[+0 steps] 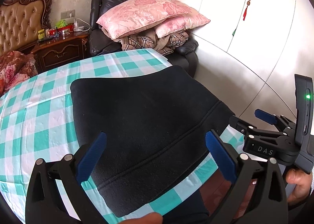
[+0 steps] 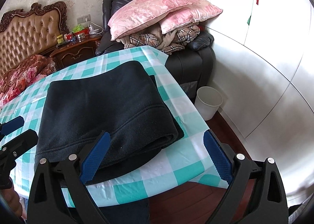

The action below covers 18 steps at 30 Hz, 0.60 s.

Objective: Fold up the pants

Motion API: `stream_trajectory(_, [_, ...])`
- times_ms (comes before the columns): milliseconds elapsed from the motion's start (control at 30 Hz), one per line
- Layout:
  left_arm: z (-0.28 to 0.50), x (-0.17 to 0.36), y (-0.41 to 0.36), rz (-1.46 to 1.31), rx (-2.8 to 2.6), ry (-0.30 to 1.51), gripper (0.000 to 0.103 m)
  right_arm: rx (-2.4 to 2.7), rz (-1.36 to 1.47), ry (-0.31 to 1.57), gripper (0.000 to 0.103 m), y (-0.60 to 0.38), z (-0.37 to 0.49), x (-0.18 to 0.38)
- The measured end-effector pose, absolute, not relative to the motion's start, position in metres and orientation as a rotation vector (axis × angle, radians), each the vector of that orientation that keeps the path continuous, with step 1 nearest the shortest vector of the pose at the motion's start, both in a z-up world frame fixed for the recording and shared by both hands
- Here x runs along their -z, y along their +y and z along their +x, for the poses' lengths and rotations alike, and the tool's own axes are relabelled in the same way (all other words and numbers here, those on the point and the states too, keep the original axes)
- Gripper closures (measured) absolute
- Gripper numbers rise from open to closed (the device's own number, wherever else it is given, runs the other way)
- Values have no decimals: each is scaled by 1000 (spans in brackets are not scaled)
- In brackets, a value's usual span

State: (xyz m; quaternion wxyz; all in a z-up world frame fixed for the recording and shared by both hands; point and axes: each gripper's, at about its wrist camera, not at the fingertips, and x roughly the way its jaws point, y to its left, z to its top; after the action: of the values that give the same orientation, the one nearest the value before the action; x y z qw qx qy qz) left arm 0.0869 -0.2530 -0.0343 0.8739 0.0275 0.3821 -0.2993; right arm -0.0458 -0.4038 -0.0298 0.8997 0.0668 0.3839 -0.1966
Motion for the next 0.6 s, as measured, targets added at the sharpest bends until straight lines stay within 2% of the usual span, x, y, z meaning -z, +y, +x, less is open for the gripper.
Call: stream_trajectory(600, [86, 34, -254, 57, 627, 797, 2, 402, 143, 802, 11, -405, -44, 33])
